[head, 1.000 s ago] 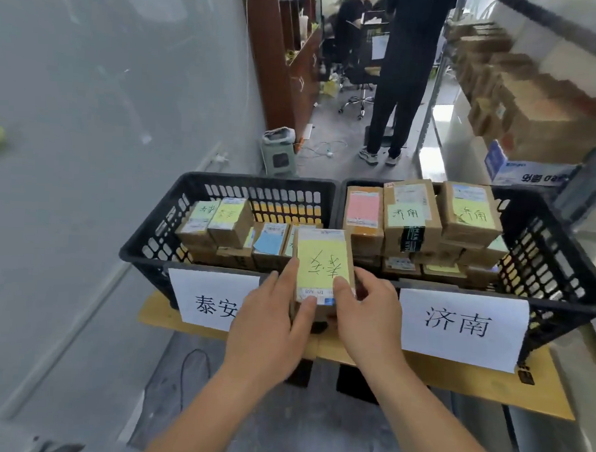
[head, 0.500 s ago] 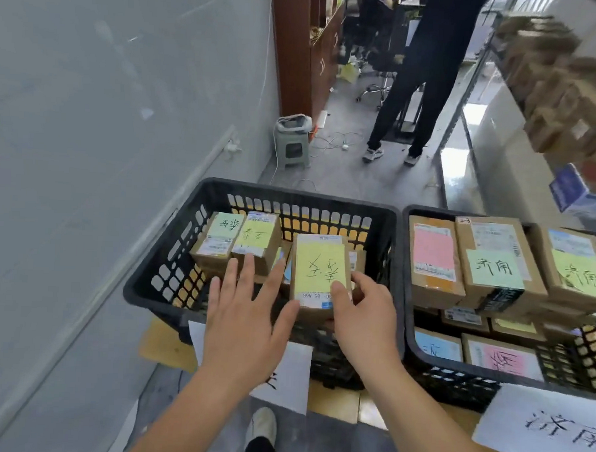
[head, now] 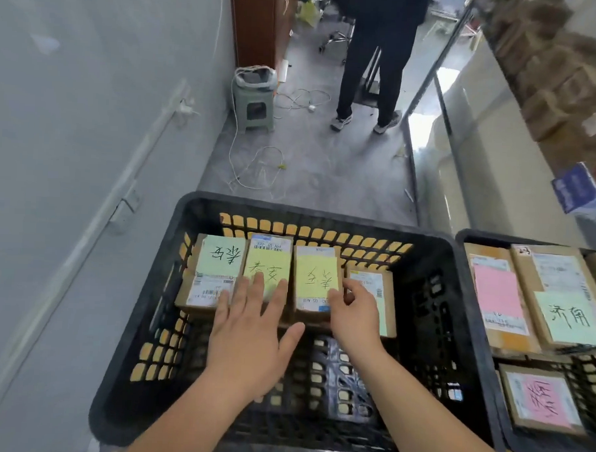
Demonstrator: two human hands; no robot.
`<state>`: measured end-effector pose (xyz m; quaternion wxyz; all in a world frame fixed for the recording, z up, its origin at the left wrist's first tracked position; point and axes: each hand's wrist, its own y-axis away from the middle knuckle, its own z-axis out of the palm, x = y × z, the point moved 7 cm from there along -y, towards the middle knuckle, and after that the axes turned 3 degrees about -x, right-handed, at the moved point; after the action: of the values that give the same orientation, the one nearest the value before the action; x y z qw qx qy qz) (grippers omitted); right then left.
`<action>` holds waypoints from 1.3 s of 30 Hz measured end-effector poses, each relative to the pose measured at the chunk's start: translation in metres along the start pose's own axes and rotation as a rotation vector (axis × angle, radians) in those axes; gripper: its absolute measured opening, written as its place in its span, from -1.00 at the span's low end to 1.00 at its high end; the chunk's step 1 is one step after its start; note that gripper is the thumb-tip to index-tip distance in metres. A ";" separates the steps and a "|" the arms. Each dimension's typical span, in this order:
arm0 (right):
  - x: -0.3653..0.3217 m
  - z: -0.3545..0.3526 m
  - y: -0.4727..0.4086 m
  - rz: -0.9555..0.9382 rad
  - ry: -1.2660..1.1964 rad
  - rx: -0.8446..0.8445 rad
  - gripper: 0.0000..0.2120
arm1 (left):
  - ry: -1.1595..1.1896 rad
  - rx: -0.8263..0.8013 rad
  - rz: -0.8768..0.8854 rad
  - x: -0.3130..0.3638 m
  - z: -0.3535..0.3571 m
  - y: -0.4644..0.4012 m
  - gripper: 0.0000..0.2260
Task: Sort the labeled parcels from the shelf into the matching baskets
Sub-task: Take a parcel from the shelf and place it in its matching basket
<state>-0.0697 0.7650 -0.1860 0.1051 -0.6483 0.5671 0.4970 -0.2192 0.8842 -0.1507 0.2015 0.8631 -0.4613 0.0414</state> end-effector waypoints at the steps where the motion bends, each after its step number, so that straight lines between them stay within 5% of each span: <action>1: 0.002 0.004 -0.003 0.006 0.018 0.003 -0.69 | -0.010 -0.021 0.010 0.000 0.002 -0.004 -0.35; 9: -0.003 0.013 -0.011 0.008 0.070 -0.027 -0.70 | -0.066 -0.098 0.019 -0.004 0.013 -0.011 -0.32; 18: -0.028 -0.062 0.074 -0.234 0.360 -0.074 -0.37 | -0.106 -0.034 0.087 0.038 -0.011 0.014 -0.34; 27: 0.073 -0.258 0.226 -0.148 0.418 0.322 -0.35 | -0.181 0.080 0.492 0.236 -0.018 0.116 -0.27; 39: 0.324 -0.428 0.481 0.263 0.333 0.702 -0.37 | -0.248 -0.061 1.104 0.499 0.119 0.335 -0.29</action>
<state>-0.2936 0.0999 -0.0206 0.1623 -0.5665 0.7897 0.1707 -0.2203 0.2835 -0.0273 0.1191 0.4860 -0.8654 0.0254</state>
